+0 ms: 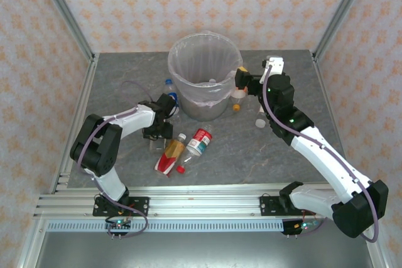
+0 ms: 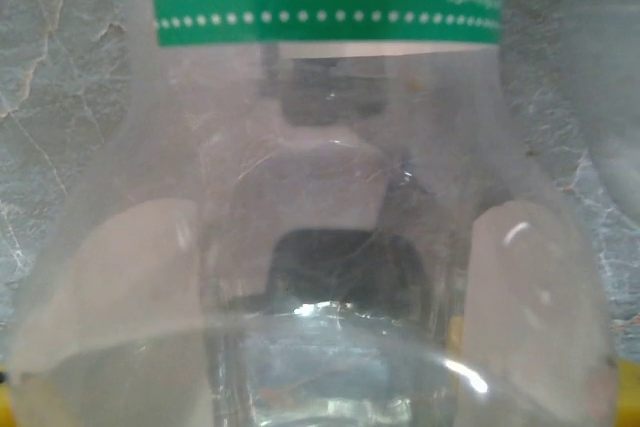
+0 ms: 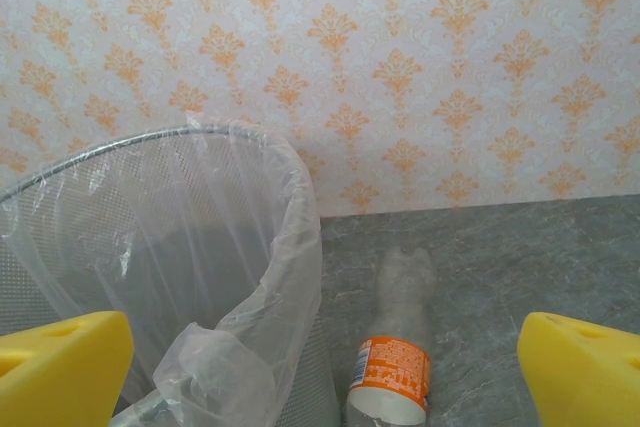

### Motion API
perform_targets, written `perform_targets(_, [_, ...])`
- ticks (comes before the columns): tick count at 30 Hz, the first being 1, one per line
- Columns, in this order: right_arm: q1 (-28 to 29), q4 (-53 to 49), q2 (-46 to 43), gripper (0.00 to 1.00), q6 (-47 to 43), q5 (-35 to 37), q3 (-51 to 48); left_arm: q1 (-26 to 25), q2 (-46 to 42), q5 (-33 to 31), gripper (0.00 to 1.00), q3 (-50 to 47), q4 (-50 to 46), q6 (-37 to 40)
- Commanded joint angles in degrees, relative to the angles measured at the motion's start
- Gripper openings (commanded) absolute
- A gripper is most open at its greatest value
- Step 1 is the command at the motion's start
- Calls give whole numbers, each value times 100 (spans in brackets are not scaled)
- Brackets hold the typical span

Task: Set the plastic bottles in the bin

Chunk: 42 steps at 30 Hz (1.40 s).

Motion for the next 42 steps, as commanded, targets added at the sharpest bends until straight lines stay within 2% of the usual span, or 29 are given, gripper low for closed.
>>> perform_targets(1, [-45, 190, -60, 99, 136, 16, -25, 53, 23, -76, 63, 61, 36, 90])
perform_targets(11, [-41, 277, -78, 99, 181, 97, -155, 48, -391, -124, 55, -42, -21, -5])
perform_targets(16, [-40, 352, -78, 99, 190, 110, -223, 48, -549, -480, 50, 25, -176, -221])
perform_targets(24, [-44, 381, -113, 99, 229, 211, -291, 47, -779, -653, 42, 22, -304, -301])
perform_targets(33, [-52, 424, -139, 99, 275, 301, -357, 49, -1181, -735, 39, 33, -308, -332])
perform_targets(42, [-67, 434, -108, 99, 377, 406, -406, 47, -1903, -1366, 35, -176, -127, -437])
